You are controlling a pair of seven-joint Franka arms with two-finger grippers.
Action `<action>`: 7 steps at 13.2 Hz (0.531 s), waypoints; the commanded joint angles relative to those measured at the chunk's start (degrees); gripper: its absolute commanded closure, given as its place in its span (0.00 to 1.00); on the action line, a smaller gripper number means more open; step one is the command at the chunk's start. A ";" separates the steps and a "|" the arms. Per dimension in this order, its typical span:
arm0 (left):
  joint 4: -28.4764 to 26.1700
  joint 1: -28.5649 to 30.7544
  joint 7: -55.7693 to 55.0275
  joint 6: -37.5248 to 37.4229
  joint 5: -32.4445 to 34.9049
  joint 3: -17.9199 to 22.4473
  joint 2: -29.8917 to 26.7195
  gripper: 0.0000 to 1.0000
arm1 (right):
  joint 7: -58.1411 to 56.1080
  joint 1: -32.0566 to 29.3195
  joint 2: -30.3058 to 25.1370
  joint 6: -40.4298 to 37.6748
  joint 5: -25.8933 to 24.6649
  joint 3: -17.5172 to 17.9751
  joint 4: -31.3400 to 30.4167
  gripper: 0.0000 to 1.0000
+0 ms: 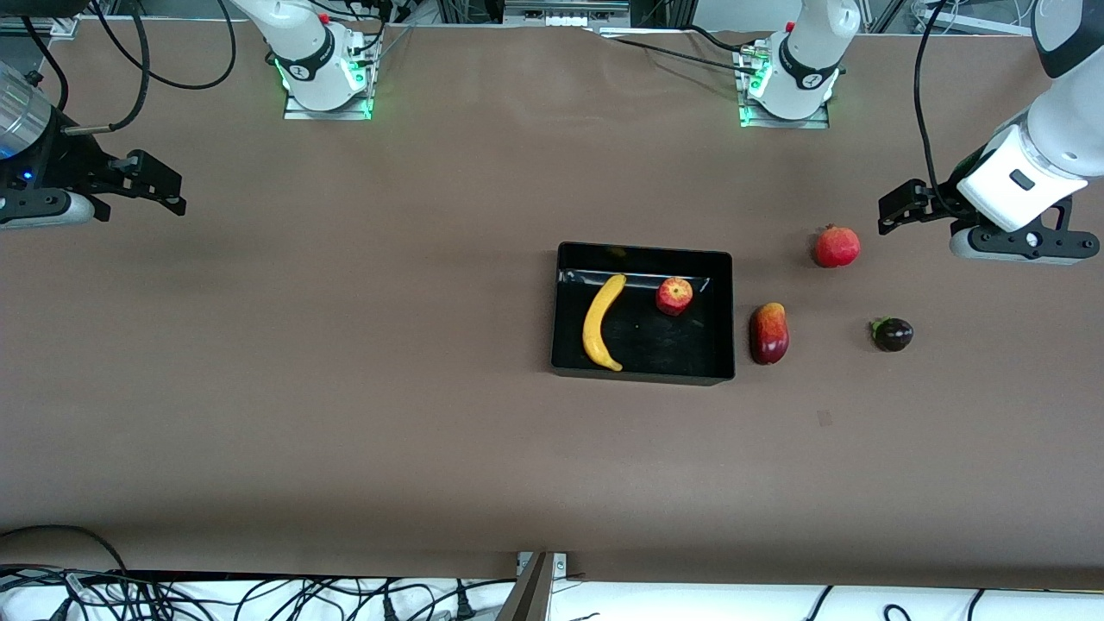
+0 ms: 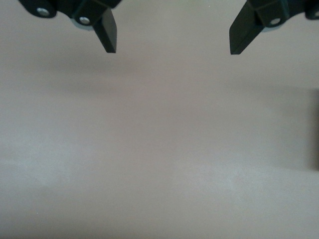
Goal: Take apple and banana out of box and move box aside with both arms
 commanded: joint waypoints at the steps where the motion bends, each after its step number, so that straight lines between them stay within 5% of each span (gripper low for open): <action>1: 2.56 -0.08 0.58 -1.69 1.19 -0.29 1.15 0.00 | 0.03 -0.69 -0.27 -0.21 -0.74 0.60 0.31 0.00; 7: 3.35 -0.08 0.41 -2.30 1.19 -0.29 1.68 0.00 | 0.03 -0.69 -0.27 -0.21 -0.74 0.69 0.31 0.00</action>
